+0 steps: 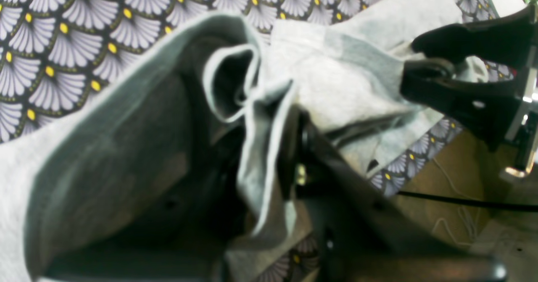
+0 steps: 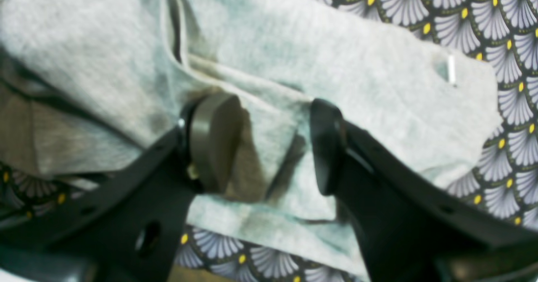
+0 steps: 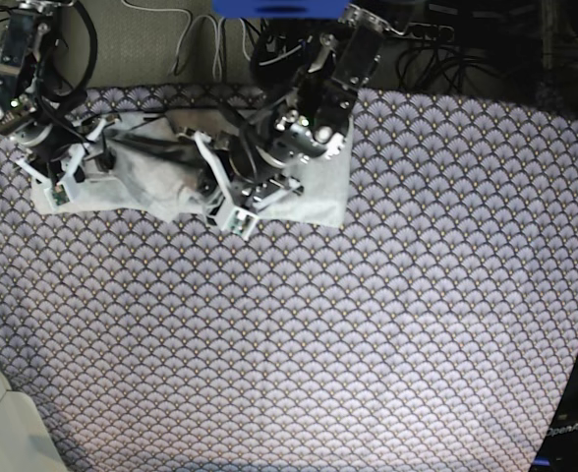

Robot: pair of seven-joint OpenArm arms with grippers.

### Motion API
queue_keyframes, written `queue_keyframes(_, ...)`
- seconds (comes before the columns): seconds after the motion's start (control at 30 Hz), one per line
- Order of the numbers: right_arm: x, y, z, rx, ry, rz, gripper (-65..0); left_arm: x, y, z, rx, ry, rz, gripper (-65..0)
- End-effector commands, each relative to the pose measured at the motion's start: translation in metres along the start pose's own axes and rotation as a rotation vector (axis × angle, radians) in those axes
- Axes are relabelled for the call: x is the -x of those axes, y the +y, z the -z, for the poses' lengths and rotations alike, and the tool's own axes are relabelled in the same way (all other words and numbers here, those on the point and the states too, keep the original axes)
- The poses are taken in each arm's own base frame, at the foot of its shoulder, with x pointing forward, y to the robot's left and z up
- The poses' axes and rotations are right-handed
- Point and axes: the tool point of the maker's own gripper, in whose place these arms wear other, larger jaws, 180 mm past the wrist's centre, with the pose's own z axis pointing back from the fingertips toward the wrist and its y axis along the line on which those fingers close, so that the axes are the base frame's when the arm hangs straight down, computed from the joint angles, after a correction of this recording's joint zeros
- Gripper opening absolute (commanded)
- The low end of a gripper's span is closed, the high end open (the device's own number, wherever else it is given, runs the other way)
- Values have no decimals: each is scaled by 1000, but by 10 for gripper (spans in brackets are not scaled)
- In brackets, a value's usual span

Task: Fold the T-shirt properly
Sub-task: 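Carry the strip end in the left gripper toward the right gripper, then lay the strip end onto the strip middle and open the left gripper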

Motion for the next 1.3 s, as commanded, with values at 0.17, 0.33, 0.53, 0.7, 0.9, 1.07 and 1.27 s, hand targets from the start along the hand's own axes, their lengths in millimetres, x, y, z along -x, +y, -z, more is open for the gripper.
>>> queue_keyframes(0.17,-11,0,-2,-6,-26,-36,-333,-14,-6,-1,12,-43,-13,-523)
queue_keyframes(0.33,-11,0,-2,-6,-26,-36,-333,-20,5,-2,-59,-66,-90,-173)
queue_keyframes(0.53,-11,3,-1,-14,-24,-40,-333,-51,-5,-8,-68,-186,-92,0)
queue_keyframes(0.7,-10,7,1,-24,-22,-45,-333,-85,-25,-27,0,-289,-91,0)
queue_keyframes(0.9,-12,7,1,-24,-25,-45,-333,-105,4,-47,-5,-368,-237,0)
queue_keyframes(1.07,-12,7,1,-24,-25,-45,-333,-90,39,-52,-86,-352,-279,0)
queue_keyframes(1.27,-13,7,1,-24,-29,-46,-333,-55,49,-32,-111,-244,-297,0)
